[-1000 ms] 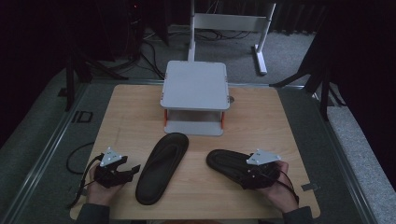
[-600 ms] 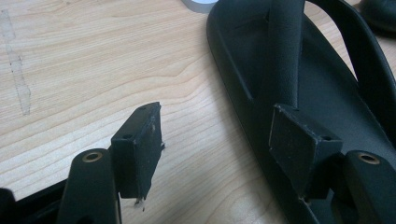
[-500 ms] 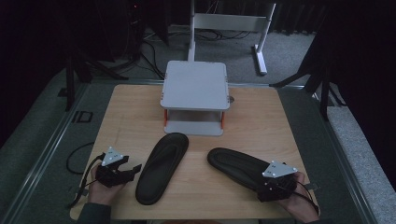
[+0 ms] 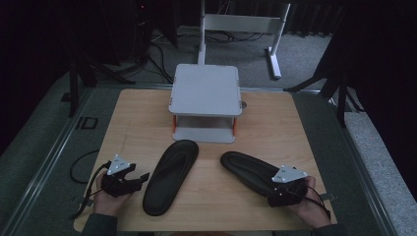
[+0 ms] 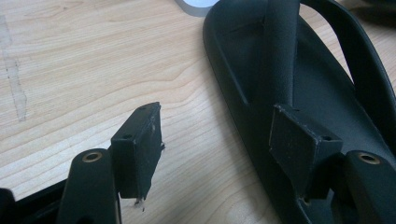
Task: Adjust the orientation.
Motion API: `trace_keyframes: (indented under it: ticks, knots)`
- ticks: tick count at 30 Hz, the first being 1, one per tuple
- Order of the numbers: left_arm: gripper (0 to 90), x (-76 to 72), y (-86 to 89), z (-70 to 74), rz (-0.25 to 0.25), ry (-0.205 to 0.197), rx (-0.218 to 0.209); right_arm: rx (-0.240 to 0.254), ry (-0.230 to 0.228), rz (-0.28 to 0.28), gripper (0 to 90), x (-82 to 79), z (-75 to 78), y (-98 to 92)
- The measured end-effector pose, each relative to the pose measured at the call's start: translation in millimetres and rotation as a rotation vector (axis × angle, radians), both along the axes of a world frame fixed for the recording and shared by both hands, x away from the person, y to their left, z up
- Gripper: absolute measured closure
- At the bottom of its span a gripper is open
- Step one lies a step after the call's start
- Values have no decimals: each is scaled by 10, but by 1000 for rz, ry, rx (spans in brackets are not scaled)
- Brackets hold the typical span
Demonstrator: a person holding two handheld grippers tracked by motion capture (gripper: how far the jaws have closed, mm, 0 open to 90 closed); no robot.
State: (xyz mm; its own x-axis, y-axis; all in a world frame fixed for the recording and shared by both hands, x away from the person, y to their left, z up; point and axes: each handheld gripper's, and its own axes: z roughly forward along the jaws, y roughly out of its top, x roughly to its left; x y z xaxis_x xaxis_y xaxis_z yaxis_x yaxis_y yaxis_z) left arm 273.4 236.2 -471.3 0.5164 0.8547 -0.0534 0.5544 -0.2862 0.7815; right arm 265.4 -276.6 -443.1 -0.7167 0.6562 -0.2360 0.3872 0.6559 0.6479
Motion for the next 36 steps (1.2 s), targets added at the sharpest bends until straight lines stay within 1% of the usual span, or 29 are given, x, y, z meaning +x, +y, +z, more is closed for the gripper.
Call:
trace_keyframes:
  ticks: [2, 4, 6, 8, 9, 11, 12, 13, 14, 18, 20, 23, 29, 31, 32, 35, 36]
  knots:
    - [347, 2, -2, -1, 1, 0, -1, 31, 12, -19, 157, 41, 19, -35]
    - [347, 3, -4, -4, 2, 0, -1, 26, -10, -26, 158, 74, 47, -65]
    - [347, 3, -6, -4, 2, 1, -2, 32, -26, -50, 210, 115, 91, -99]
    - [347, 2, -3, -2, 2, 0, -1, 26, -41, -78, 241, 175, 131, -148]
    - [347, 2, -1, -2, 3, 0, 1, 22, -45, -95, 263, 213, 143, -178]
    - [347, 3, 2, 0, 5, -1, 0, 22, -47, -129, 270, 290, 154, -243]
    - [347, 4, 2, 0, 5, -2, -1, 30, -42, -140, 290, 327, 156, -275]
    - [347, 4, 2, 0, 6, -2, -1, 33, -40, -155, 289, 359, 165, -306]
    - [347, 5, 1, -1, 5, -1, -1, 49, -46, -164, 303, 382, 182, -334]
    - [347, 3, -1, 0, 5, -2, 1, 45, -86, -213, 318, 491, 250, -420]
    - [347, 2, 1, 3, 6, -4, -1, 46, -94, -240, 324, 556, 282, -474]
    - [347, 3, 3, 4, 7, -5, -3, 64, -103, -279, 327, 642, 322, -564]
    - [347, 7, -4, -2, 4, -3, -2, 118, -71, -319, 316, 782, 356, -723]
    - [347, 7, -6, -2, 3, -3, -1, 146, -46, -329, 315, 842, 331, -781]
    - [347, 6, -7, -1, 4, -3, -1, 152, -47, -341, 317, 870, 314, -809]
    - [347, 8, -7, -2, 4, -2, 1, 161, -58, -403, 325, 933, 296, -891]
    - [347, 9, -9, -3, 5, -2, -1, 157, -68, -425, 326, 945, 299, -911]
